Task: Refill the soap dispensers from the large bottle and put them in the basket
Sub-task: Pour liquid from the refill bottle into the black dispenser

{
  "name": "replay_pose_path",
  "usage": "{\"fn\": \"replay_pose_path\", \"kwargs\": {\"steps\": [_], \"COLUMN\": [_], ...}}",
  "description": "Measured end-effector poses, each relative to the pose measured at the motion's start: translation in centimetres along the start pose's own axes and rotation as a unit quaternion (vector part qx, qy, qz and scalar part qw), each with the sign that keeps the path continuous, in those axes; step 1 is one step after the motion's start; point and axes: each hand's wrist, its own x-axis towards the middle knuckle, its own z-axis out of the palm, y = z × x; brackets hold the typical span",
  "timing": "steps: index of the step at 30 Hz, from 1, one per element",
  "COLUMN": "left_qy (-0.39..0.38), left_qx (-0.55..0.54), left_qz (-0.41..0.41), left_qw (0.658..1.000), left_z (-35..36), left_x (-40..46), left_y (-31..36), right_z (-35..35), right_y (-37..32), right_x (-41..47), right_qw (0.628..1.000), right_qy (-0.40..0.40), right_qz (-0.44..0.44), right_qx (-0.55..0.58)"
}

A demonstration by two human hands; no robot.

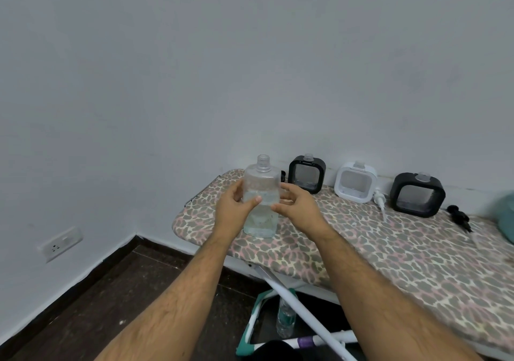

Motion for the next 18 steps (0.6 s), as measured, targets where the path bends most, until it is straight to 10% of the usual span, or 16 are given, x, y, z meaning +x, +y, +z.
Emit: {"fn": "replay_pose_path", "kwargs": {"steps": [4, 18], "left_qy": [0.140, -0.098], "left_qx": [0.059, 0.035], "left_qz": [0.092, -0.002], "left_qw": [0.984, 0.995], "left_z": [0.7, 13.1], "left_x": [-2.9, -3.4], "left_y": [1.1, 2.0], "right_z": [-1.4, -11.0], "right_y": [0.3, 3.5], "right_x": [-0.4, -0.5], "right_qw": [0.999, 0.982], "right_qy": [0.002, 0.159], "right_qz": [0.009, 0.052], "right_qx": [-0.043, -0.084]}}
